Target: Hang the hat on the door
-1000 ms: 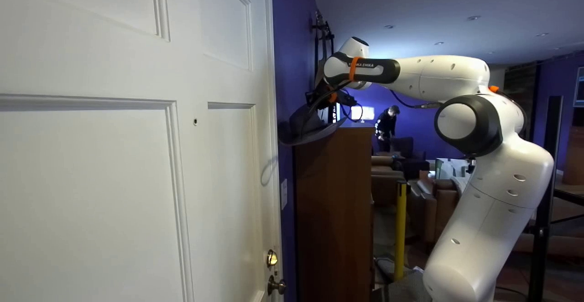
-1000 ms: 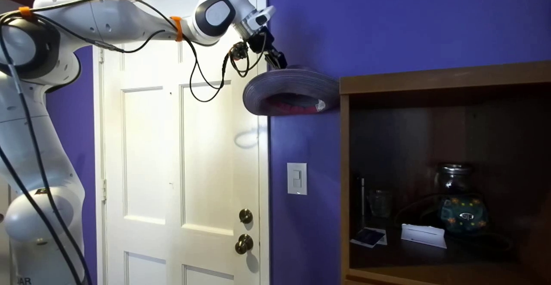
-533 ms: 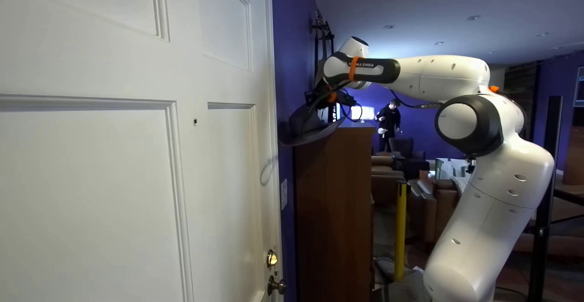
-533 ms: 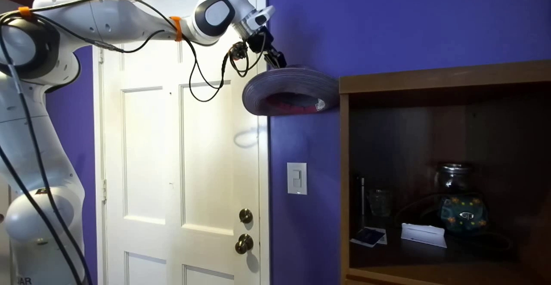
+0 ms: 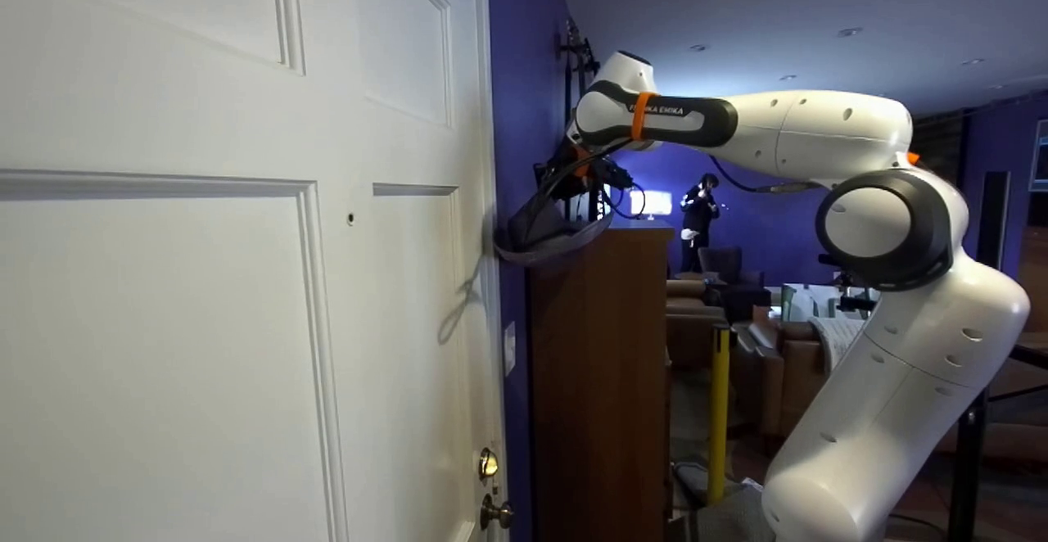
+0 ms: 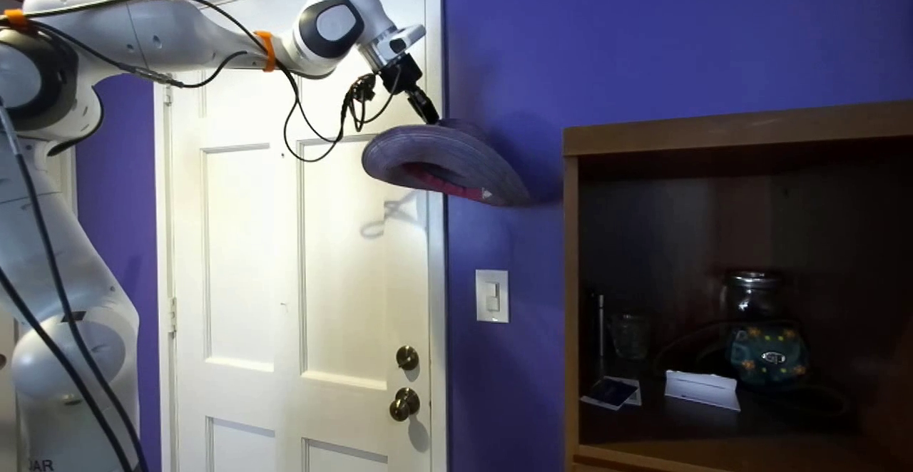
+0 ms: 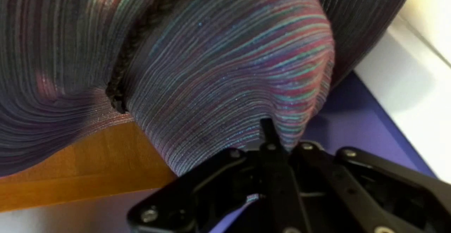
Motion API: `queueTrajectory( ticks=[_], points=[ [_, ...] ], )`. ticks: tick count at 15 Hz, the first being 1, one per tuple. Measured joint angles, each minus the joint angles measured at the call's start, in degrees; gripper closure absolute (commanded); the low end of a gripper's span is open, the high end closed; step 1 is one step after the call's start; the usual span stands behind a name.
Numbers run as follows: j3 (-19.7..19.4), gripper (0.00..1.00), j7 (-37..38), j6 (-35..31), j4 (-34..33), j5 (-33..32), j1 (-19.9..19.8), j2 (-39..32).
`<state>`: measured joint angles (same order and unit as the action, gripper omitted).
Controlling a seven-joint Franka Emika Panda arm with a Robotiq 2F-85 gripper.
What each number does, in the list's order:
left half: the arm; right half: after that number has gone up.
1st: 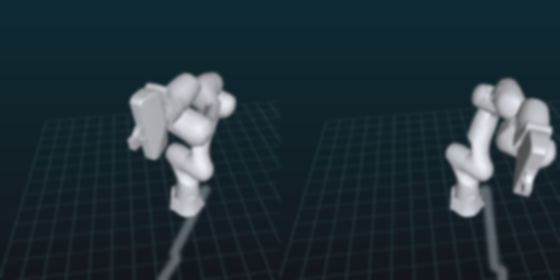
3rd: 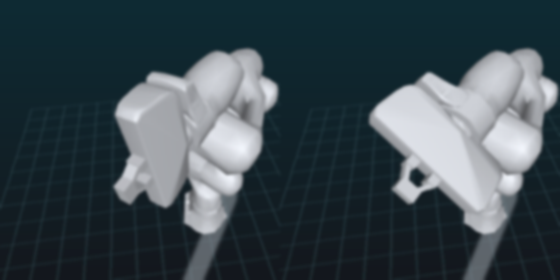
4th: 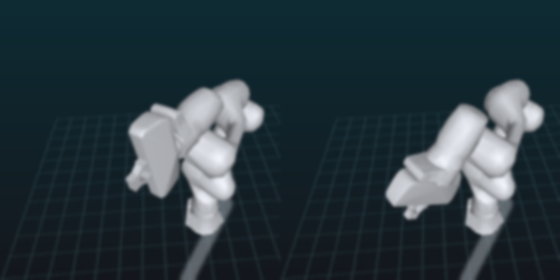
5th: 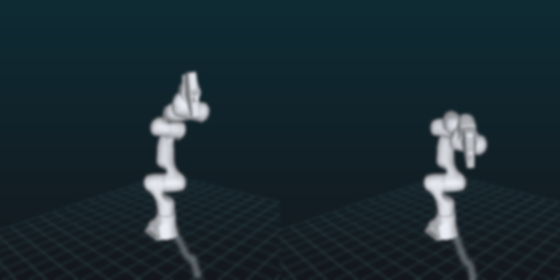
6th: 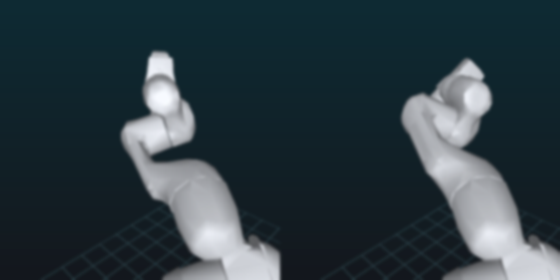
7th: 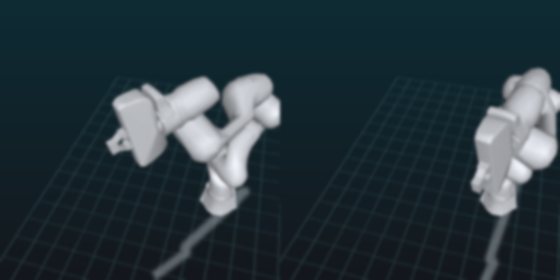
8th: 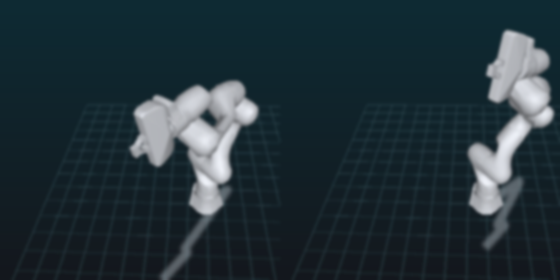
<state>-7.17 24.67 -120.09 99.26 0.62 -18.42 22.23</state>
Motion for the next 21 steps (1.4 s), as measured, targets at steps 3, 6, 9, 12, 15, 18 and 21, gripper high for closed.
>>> queueTrajectory(
  ticks=[3, 6, 9, 12, 15, 18, 21],
  points=[
    [2.7, 0.99, 8.3, -0.2, 3.3, -0.8, -0.2, 3.5],
    [5.9, 0.99, 17.5, -3.0, 8.8, -2.6, -0.5, 7.0],
    [9.3, 0.99, 27.0, -7.6, 15.1, -4.2, -1.0, 9.6],
    [12.3, 0.96, 36.1, -12.7, 20.6, -5.9, -1.9, 11.9],
    [13.2, 0.96, 38.1, -13.8, 22.5, -6.2, -2.5, 13.0],
    [13.2, 0.99, 38.2, -13.9, 22.5, -6.2, -2.6, 13.1],
    [13.0, 0.99, 38.2, -13.4, 22.8, -6.0, -1.7, 13.0]
  ],
)
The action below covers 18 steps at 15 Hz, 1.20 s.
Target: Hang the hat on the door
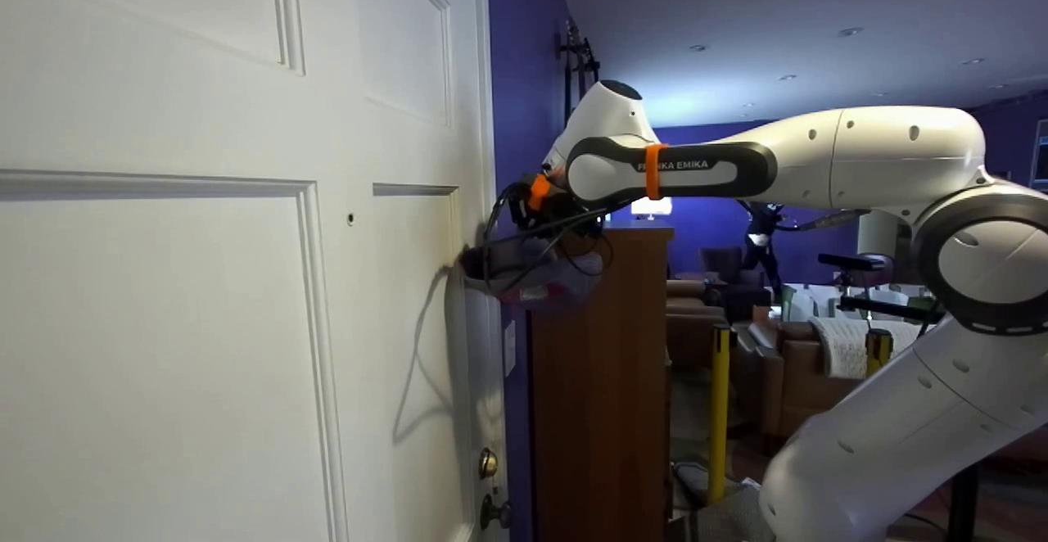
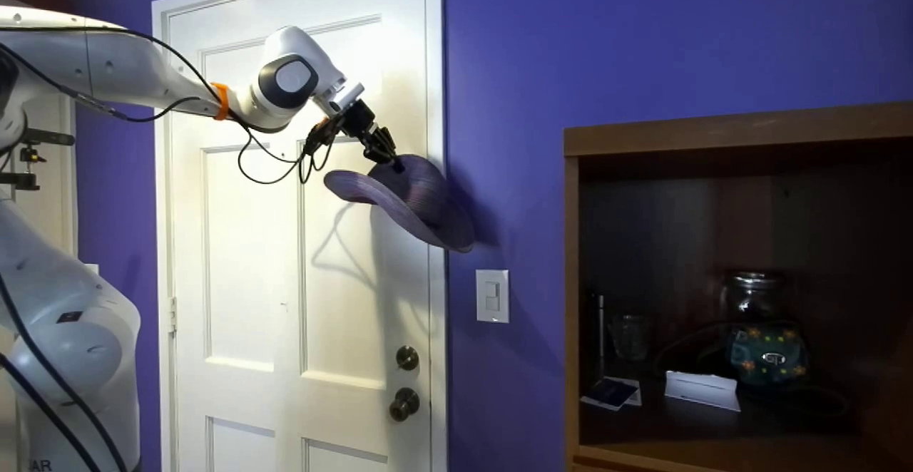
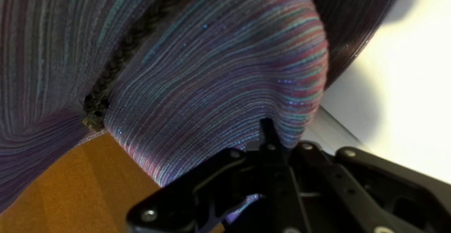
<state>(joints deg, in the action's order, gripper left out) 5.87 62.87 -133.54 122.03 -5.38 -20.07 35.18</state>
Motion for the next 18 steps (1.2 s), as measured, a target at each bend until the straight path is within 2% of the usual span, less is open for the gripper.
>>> queueTrajectory(
  ticks=[5, 12, 13, 18],
  points=[
    [2.5, 0.99, 4.6, 1.8, 2.2, 0.6, 4.0, 0.1],
    [11.1, 0.99, 20.7, 1.0, 6.1, -1.0, 4.3, 0.5],
    [12.2, 0.96, 22.8, 1.0, 6.6, -1.1, 4.5, 0.5],
    [13.9, 0.96, 27.0, 0.6, 7.9, -1.1, 5.9, 0.4]
  ],
)
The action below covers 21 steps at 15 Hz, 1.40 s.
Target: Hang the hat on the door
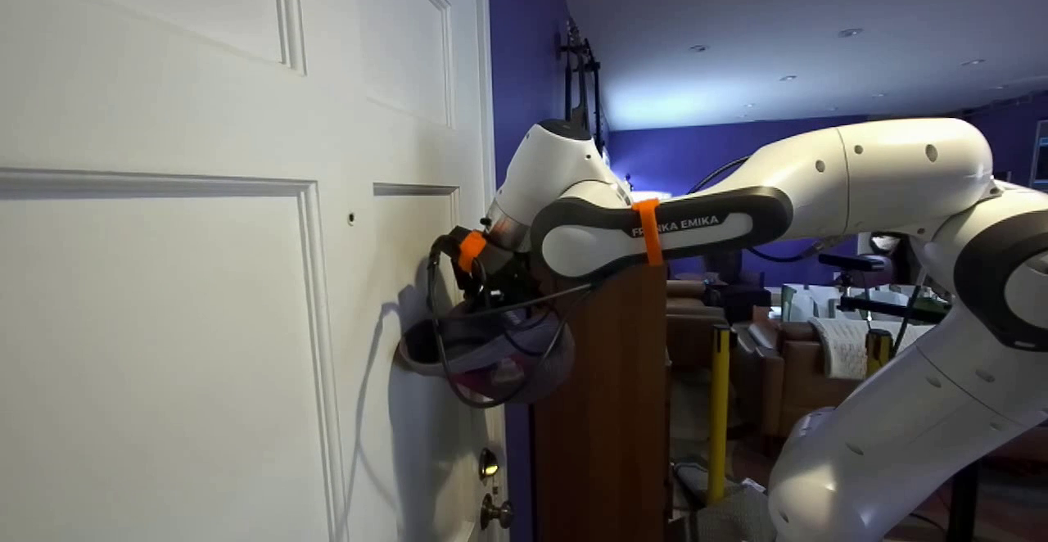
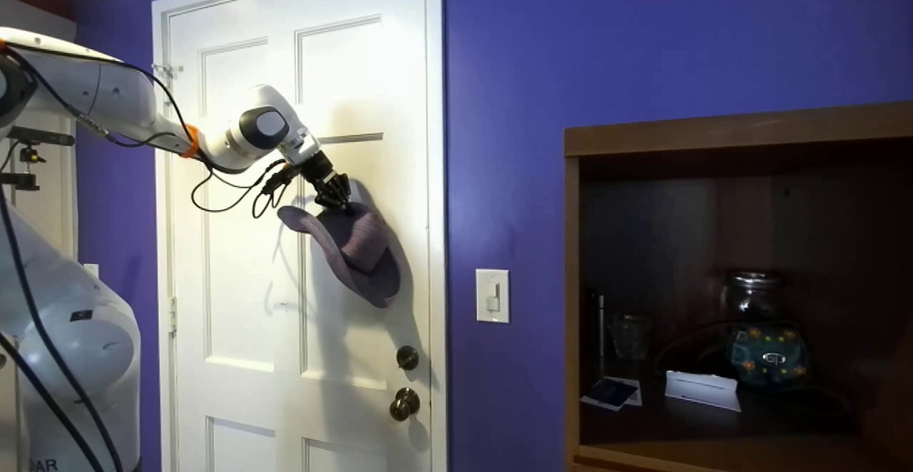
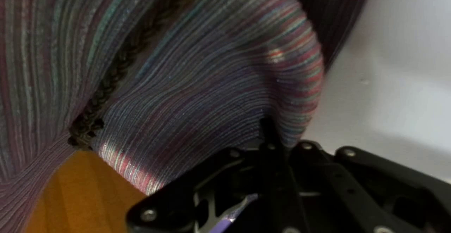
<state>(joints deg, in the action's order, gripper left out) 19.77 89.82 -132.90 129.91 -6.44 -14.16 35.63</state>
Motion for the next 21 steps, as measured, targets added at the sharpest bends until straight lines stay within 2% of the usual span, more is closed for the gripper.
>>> queueTrajectory(
  ticks=[1, 4, 8, 13, 21],
  points=[
    [0.0, 0.99, 0.0, 0.0, 0.0, 0.0, 0.0, 0.0],
    [-0.3, 0.99, 0.0, 0.3, 0.1, 0.0, 0.5, -0.1],
    [0.7, 0.99, 0.9, 0.3, 0.8, 0.0, 4.0, -0.4],
    [5.5, 0.99, 6.7, -1.8, 2.9, -1.7, 6.1, -0.3],
    [12.3, 0.99, 20.7, -8.4, 8.4, -6.4, 6.1, -0.8]
  ],
)
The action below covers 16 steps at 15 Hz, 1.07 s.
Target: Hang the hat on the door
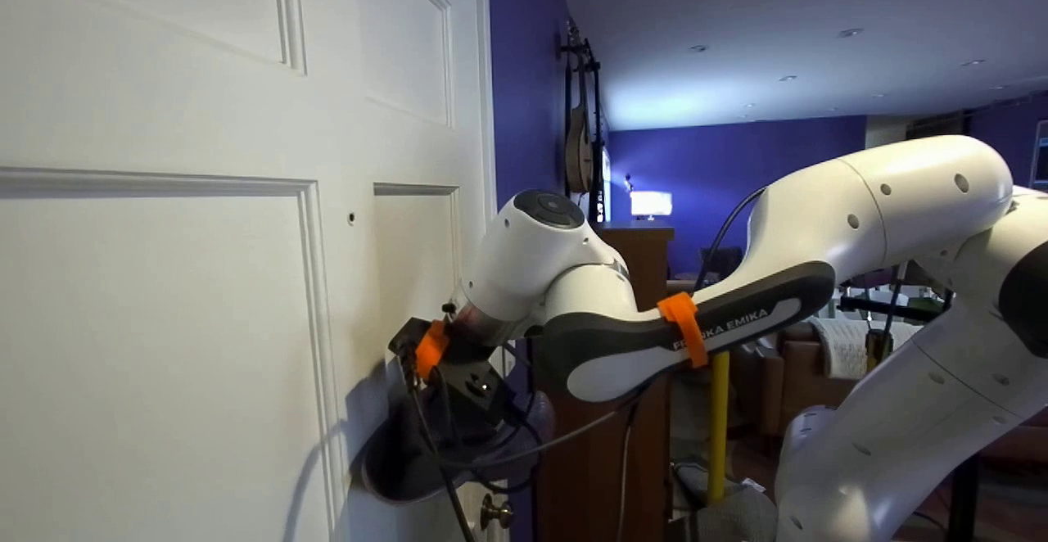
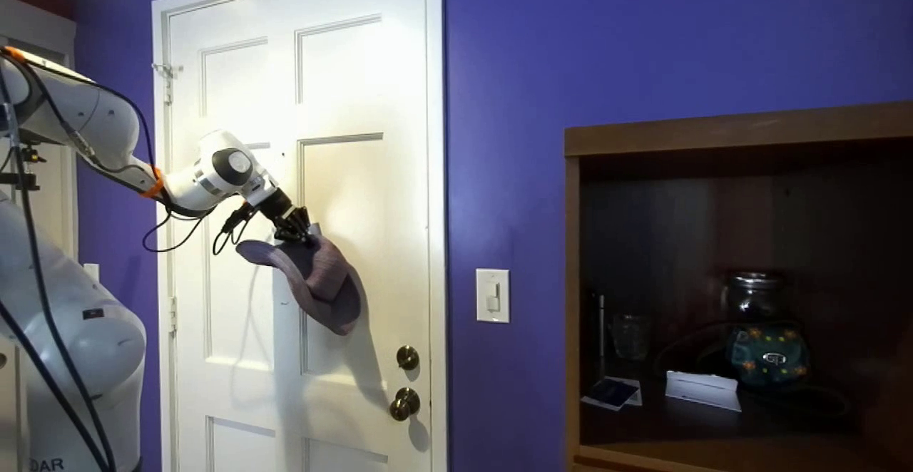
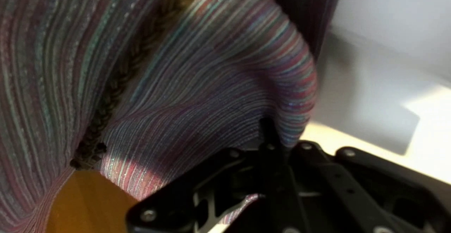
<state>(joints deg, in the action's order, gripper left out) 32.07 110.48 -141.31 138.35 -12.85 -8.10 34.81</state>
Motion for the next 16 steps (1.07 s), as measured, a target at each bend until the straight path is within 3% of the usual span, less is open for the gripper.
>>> queueTrajectory(
  ticks=[4, 16],
  points=[
    [2.2, 0.96, 5.5, -1.9, 1.0, -2.1, -0.7, -0.6],
    [3.4, 0.99, 9.7, -1.9, 2.0, -2.2, 0.4, -0.7]
  ],
)
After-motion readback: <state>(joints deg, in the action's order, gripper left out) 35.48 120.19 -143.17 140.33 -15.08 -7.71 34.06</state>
